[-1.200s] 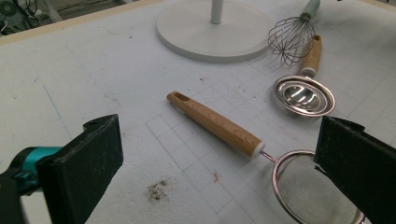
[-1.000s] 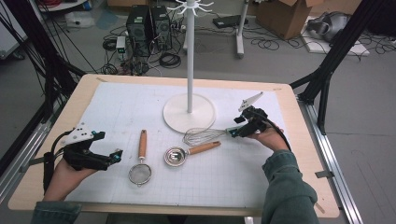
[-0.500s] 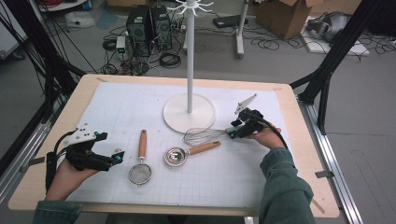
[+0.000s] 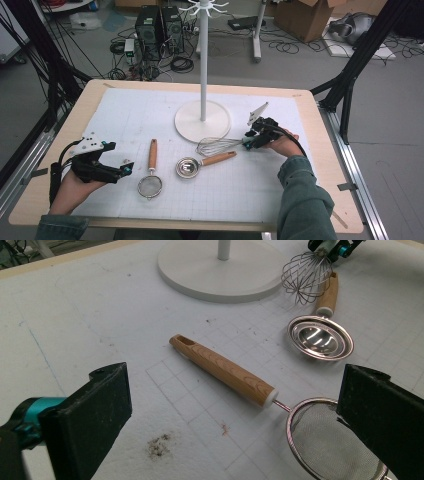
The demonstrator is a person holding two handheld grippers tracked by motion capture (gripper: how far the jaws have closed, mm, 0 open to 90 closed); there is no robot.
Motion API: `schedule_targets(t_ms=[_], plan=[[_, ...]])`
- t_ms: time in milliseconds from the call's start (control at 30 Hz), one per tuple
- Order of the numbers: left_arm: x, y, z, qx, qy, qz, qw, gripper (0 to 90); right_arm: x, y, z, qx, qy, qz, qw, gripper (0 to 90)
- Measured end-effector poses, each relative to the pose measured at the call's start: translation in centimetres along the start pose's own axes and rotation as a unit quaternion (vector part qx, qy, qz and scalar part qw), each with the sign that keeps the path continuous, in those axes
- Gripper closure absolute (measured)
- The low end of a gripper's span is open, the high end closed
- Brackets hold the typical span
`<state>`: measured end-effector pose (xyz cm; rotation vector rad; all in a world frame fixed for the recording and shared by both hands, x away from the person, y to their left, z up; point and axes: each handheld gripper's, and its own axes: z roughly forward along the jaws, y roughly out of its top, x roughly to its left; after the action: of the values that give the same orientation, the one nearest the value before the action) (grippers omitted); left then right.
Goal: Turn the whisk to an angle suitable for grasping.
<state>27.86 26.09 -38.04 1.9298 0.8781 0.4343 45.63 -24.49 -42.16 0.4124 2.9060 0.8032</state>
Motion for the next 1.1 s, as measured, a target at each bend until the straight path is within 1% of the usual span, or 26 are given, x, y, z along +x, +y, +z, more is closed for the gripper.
schedule_targets(t_ms=[67, 100, 133, 233, 300, 333, 400, 467, 600, 767, 833, 1000, 1033, 1100], plan=[[0.0, 0.0, 0.0, -0.001, -0.001, 0.000, 1.0000, 1.8, 0.1, 0.0, 0.0, 0.003, 0.000, 0.000, 1.0000, 50.5], [0.0, 0.0, 0.0, -0.001, 0.000, 0.000, 1.0000, 1.7, 0.1, 0.0, 0.0, 0.003, 0.002, -0.008, 1.0000, 52.0], [0.0, 0.0, 0.0, -0.001, -0.001, 0.000, 1.0000, 1.7, 0.1, 0.0, 0.0, 0.003, 0.002, -0.008, 1.0000, 52.0], [0.0, 0.0, 0.0, 0.000, 0.000, 0.001, 1.0000, 1.7, 0.3, 0.1, -0.2, 0.008, 0.011, -0.015, 0.9998, 55.1], [0.0, 0.0, 0.0, -0.001, -0.001, -0.001, 1.0000, 1.7, 0.5, 0.1, -0.3, 0.011, 0.026, -0.024, 0.9993, 58.4], [0.0, 0.0, 0.0, -0.001, -0.002, 0.000, 1.0000, 1.7, 0.5, 0.0, -0.3, 0.010, 0.034, -0.033, 0.9988, 60.1], [0.0, 0.0, 0.0, -0.001, -0.003, 0.000, 1.0000, 1.8, 0.6, 0.0, -0.3, 0.012, 0.038, -0.031, 0.9987, 60.1], [0.0, 0.0, 0.1, 0.000, -0.004, 0.000, 1.0000, 1.7, 0.4, -0.2, -0.3, 0.006, 0.044, -0.026, 0.9987, 60.0], [0.1, -0.1, 0.2, 0.002, -0.003, -0.001, 1.0000, 1.8, 0.5, -0.3, -0.3, 0.005, 0.054, -0.034, 0.9980, 62.5], [0.0, -0.1, 0.1, 0.003, -0.002, 0.003, 1.0000, 1.7, 1.1, -0.2, -0.5, 0.013, 0.078, -0.066, 0.9947, 67.8], [-0.1, 0.0, 0.1, 0.001, -0.002, 0.002, 1.0000, 1.7, 1.4, -0.1, -0.6, 0.013, 0.086, -0.072, 0.9936, 69.0], [0.0, 0.0, -0.2, -0.002, 0.000, 0.004, 1.0000, 1.7, 1.5, 0.0, -1.1, 0.006, 0.088, -0.073, 0.9934, 69.3], [0.0, 0.0, -0.2, -0.002, 0.001, 0.004, 1.0000, 1.7, 1.7, 0.0, -1.3, 0.005, 0.092, -0.071, 0.9933, 69.4], [0.1, 0.0, -0.3, -0.003, 0.003, 0.003, 1.0000, 1.7, 1.8, -0.1, -1.4, 0.003, 0.088, -0.071, 0.9936, 69.4]])
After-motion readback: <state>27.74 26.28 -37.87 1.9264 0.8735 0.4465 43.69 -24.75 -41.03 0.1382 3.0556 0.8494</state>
